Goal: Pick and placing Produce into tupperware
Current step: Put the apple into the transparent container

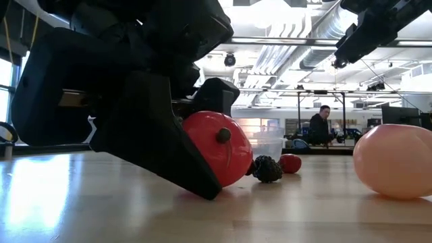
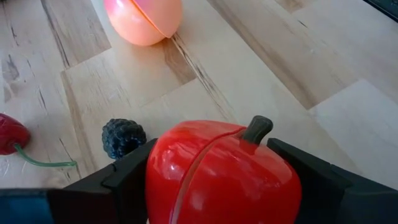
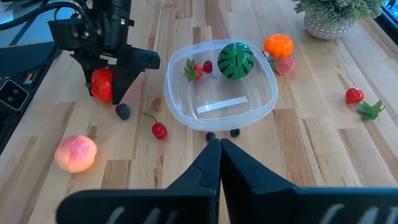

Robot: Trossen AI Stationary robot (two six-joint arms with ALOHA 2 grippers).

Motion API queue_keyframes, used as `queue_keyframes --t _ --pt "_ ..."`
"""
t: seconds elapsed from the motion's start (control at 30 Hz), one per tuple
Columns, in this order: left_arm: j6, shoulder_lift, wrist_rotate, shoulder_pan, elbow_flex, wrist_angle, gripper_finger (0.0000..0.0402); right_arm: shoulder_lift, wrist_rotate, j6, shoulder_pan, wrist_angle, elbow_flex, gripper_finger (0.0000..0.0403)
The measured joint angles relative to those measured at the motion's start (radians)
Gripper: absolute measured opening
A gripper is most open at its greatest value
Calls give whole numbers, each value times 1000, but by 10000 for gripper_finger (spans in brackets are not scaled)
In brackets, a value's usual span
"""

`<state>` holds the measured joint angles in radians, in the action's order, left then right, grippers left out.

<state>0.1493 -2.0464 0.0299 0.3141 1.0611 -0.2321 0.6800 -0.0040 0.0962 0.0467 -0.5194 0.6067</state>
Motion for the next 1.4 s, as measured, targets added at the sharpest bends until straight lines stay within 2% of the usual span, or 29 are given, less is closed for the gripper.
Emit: queue_keyframes --t 0.2,0.47,0.7,0.97,1.07,1.2,1.4 --pt "0 0 1 0 0 0 262 0 0 0 0 0 0 0" --pt "-5 0 3 0 0 -1 275 0 0 0 0 0 0 0" --pt "-24 0 4 0 0 -3 260 0 0 0 0 0 0 0" --pt "-27 4 21 0 27 17 272 0 0 0 0 0 0 0" --pt "-27 22 33 0 73 76 265 0 0 0 0 0 0 0" --pt "-23 63 71 0 164 248 255 0 0 0 0 -1 0 0" --pt "62 118 169 -15 333 498 269 0 0 0 0 -1 0 0"
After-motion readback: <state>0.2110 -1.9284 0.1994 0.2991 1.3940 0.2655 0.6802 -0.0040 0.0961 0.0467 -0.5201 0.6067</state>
